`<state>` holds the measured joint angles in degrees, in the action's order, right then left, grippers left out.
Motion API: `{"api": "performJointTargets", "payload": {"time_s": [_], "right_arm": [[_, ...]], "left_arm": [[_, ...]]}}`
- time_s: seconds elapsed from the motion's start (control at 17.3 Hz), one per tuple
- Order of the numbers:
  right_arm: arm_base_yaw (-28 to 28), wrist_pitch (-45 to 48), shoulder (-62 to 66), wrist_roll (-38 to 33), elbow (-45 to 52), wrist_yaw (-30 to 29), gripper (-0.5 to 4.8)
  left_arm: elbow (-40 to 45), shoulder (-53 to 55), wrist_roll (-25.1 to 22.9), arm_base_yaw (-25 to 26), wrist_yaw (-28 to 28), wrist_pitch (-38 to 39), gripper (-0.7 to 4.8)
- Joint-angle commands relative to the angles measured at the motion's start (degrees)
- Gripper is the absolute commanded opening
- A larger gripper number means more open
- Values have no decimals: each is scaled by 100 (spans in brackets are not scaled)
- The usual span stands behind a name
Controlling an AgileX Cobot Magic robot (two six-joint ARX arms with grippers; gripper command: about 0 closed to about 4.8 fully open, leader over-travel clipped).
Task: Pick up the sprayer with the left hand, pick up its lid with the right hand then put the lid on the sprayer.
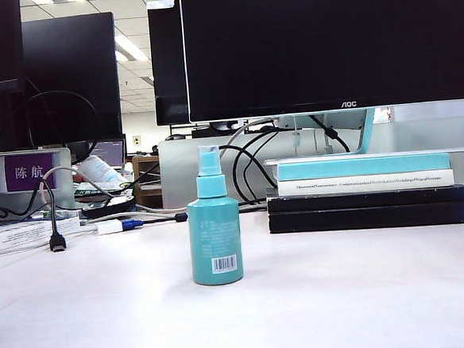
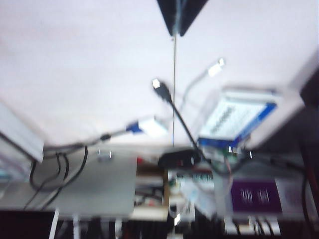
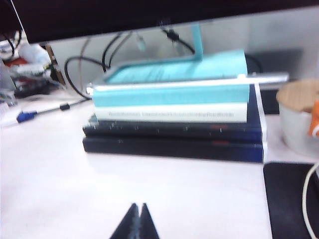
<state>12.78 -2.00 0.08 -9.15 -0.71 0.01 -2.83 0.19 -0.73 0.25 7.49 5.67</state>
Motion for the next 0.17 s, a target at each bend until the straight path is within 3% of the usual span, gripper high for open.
{"api": "performJointTargets", "payload": {"time_s": [0.06, 0.17], "right_arm": [[9, 50, -2, 15, -9, -4, -1], [9, 50, -2, 15, -9, -2, 0]], "left_arm": [[-15, -11, 13, -9, 28, 28, -6], [-15, -11, 13, -9, 26, 28, -6]]}}
